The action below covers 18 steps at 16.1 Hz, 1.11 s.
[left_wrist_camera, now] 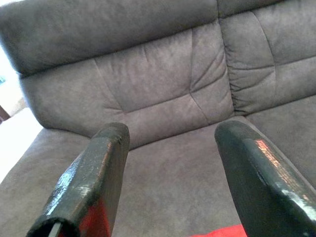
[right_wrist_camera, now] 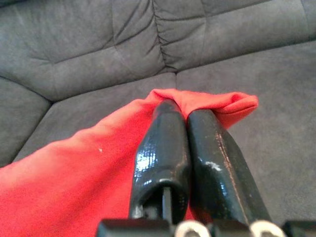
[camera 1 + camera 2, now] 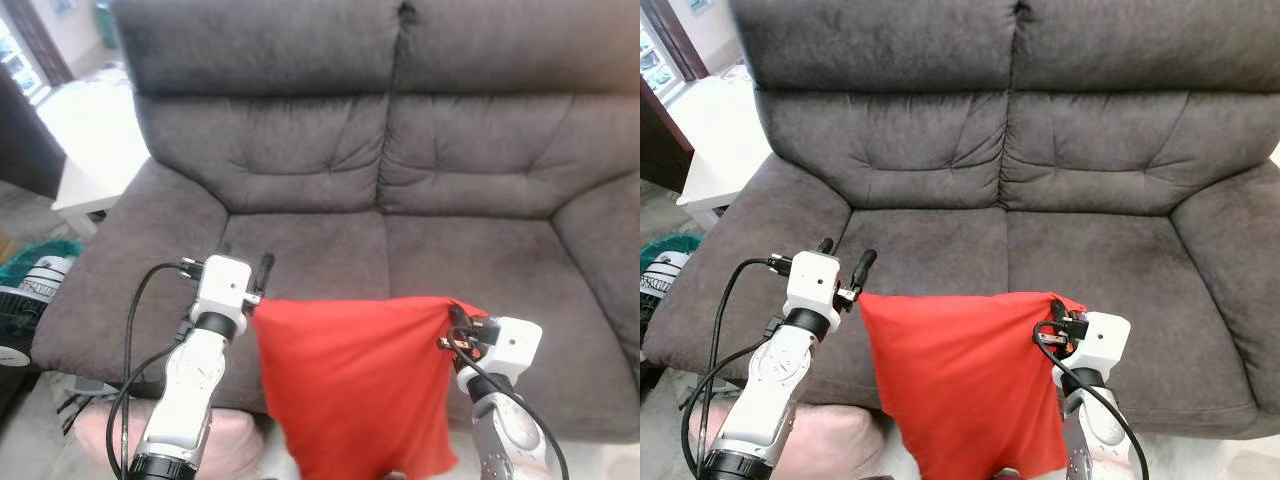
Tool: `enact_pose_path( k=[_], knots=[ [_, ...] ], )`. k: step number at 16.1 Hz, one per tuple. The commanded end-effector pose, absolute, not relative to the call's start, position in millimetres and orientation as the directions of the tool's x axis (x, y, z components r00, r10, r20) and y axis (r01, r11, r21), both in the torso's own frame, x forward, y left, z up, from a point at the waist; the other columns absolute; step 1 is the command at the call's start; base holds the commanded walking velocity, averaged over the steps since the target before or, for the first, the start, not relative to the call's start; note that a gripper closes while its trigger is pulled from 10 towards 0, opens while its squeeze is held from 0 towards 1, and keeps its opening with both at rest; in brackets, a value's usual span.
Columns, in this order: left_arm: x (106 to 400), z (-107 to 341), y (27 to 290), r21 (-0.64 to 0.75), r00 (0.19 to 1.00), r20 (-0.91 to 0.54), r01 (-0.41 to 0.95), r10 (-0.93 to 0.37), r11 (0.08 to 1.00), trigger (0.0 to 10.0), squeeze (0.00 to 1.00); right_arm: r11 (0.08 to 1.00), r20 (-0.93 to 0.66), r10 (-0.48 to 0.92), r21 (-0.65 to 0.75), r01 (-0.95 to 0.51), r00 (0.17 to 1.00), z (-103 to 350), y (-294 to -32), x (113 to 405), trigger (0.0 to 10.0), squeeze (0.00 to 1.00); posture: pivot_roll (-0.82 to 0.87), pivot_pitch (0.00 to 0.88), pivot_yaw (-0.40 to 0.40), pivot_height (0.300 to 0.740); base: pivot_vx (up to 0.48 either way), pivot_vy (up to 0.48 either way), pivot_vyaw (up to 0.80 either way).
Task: Move the pillow to the sofa from floor
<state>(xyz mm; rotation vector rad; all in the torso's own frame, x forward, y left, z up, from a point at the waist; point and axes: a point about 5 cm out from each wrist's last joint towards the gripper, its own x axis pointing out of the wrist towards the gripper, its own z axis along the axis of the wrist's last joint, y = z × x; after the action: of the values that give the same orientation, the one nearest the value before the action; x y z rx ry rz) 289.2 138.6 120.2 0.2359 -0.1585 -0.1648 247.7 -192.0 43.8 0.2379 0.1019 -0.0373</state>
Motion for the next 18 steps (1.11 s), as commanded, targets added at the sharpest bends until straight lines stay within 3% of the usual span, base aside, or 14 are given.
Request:
enact_pose_path(
  k=[1, 3, 4, 8, 11, 15, 18],
  knots=[
    [288, 119, 147, 0.234, 0.978, 0.132, 0.128, -0.162, 0.964, 10.0, 0.00, 0.975, 0.060, -0.048, 0.219, 0.034, 0.997, 75, -196, 261, 10.0, 0.00, 0.09, 0.057, 0.022, 0.740, 0.000, 0.000, 0.00],
    [289, 118, 147, 0.128, 0.982, 0.111, 0.140, -0.154, 0.982, 10.0, 0.00, 0.976, 0.063, -0.050, 0.213, 0.035, 0.997, 77, -199, 263, 10.0, 0.00, 0.09, 0.053, 0.022, 0.740, 0.000, 0.000, 0.00],
    [295, 113, 160, -0.176, 0.996, 0.023, 0.088, -0.085, 0.981, 10.0, 0.00, 0.977, 0.086, -0.045, 0.212, 0.026, 0.995, 84, -202, 267, 10.0, 0.00, 0.09, 0.047, 0.019, 0.740, 0.000, 0.000, 0.00],
    [291, 94, 183, -0.383, 0.995, -0.103, -0.045, 0.005, 0.923, 10.0, 0.00, 0.980, 0.115, -0.031, 0.199, 0.007, 0.993, 93, -208, 275, 10.0, 0.00, 0.10, 0.037, 0.015, 0.740, 0.000, 0.000, 0.00],
    [290, 84, 182, -0.548, 0.983, -0.169, -0.037, -0.067, 0.836, 10.0, 0.00, 0.975, 0.165, 0.039, 0.210, -0.074, 0.986, 109, -199, 281, 10.0, 0.00, 0.09, 0.031, 0.012, 0.740, 0.000, 0.000, 0.00],
    [290, 74, 183, -0.526, 0.975, -0.202, -0.031, -0.090, 0.850, 10.0, 0.00, 0.971, 0.209, 0.116, 0.181, -0.155, 0.971, 125, -196, 283, 10.0, 0.00, 0.09, 0.034, 0.009, 0.740, 0.000, 0.000, 0.00],
    [289, 63, 191, -0.482, 0.959, -0.285, -0.151, 0.009, 0.863, 10.0, 0.00, 0.966, 0.240, 0.183, 0.138, -0.220, 0.953, 141, -199, 285, 10.0, 0.00, 0.09, 0.039, 0.007, 0.740, 0.000, 0.000, 0.00]
  ],
)
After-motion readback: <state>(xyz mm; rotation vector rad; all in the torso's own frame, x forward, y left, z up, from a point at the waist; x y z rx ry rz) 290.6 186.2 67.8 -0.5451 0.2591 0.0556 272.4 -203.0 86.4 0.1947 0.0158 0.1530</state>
